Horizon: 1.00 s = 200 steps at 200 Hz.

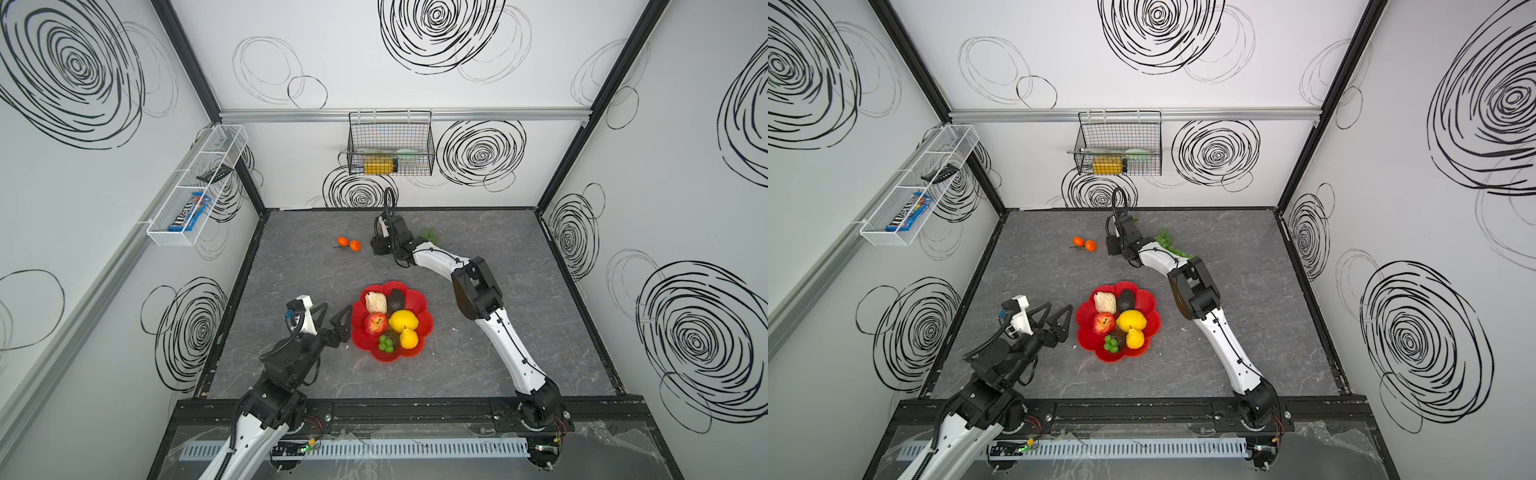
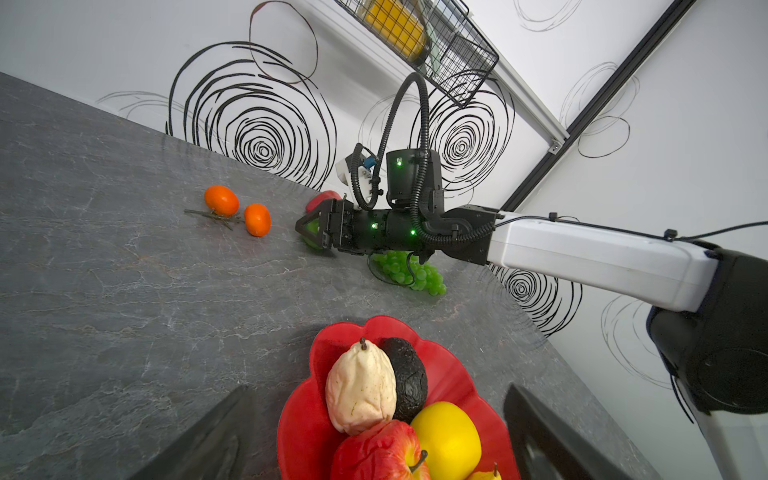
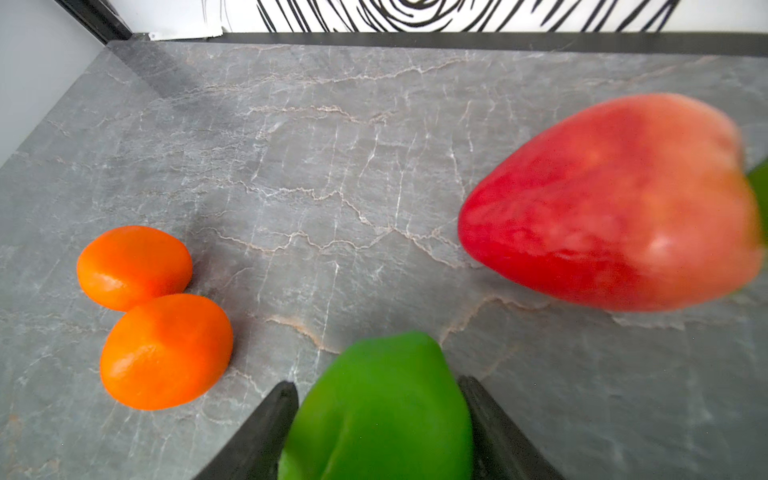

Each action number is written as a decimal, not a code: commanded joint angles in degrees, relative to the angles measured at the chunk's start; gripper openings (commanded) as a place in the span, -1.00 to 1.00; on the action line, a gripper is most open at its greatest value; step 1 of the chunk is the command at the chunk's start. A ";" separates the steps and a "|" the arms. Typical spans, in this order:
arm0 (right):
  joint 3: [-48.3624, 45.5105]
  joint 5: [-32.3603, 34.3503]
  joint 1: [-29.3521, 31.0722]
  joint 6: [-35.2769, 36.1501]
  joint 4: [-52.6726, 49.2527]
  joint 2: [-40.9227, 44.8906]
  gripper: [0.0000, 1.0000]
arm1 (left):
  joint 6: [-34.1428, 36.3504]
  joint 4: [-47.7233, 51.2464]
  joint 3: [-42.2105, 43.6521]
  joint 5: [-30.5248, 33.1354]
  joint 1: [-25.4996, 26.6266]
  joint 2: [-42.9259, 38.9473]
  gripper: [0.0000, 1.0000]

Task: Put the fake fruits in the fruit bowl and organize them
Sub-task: 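Lower the right gripper onto the green lime and close on it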

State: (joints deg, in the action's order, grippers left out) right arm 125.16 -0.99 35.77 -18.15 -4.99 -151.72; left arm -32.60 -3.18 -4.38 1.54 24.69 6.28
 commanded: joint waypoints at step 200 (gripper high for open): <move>-59.00 -6.07 0.97 7.54 -1.96 59.96 0.05 | -1.68 -5.22 1.13 -4.61 -3.68 1.80 0.97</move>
State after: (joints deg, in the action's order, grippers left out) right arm 70.48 -5.43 36.23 -12.05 -3.88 -97.12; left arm -33.80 -4.47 -4.05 -2.04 21.56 7.57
